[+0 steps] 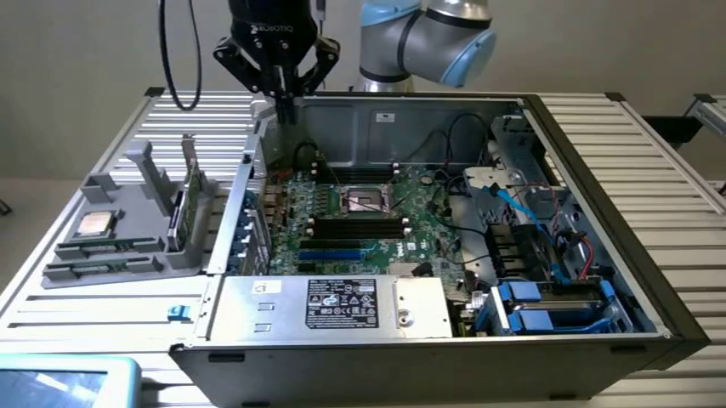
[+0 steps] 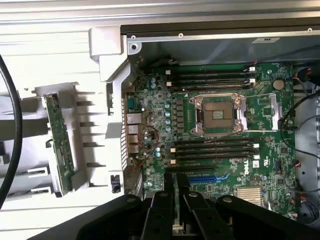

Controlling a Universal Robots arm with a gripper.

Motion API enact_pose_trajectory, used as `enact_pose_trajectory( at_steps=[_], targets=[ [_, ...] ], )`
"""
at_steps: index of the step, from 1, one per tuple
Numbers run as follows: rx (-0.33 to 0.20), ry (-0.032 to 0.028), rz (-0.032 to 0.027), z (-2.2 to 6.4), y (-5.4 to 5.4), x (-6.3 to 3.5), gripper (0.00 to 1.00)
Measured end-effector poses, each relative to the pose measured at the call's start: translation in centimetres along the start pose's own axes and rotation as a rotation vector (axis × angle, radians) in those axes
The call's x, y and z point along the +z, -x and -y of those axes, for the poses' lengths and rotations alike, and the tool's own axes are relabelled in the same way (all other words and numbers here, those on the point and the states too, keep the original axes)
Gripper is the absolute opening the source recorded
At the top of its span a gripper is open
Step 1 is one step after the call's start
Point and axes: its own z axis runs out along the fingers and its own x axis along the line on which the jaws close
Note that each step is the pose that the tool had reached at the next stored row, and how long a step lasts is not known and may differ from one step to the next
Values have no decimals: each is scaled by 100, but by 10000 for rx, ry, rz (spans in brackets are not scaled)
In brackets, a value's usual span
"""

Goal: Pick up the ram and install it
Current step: 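Reach for the ram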

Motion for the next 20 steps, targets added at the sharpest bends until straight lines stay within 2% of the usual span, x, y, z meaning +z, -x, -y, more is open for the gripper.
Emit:
enact_pose_trajectory(
  at_steps=[1,2,3,4,20],
  targets=[
    [-1,-1,-10,0,-43,-1,21],
    [0,-1,-20,0,-91,-1,29],
    [2,-3,-31,-1,-136,-2,29],
    [1,-2,-39,-1,-184,-2,35],
    [5,-9,-126,-19,-916,-3,35]
  ],
)
